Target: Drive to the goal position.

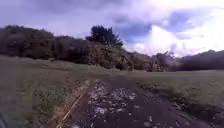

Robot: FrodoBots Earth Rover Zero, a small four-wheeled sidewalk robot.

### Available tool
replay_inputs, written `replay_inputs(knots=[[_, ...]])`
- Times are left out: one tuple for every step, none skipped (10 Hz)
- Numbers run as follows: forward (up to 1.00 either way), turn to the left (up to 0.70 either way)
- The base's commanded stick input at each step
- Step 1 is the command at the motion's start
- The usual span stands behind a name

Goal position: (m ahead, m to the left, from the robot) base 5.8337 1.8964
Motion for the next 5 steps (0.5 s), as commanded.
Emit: replay_inputs(knots=[[0.85, 0.00], [0.85, 0.00], [0.85, 0.00], [0.85, 0.00], [0.85, 0.00]])
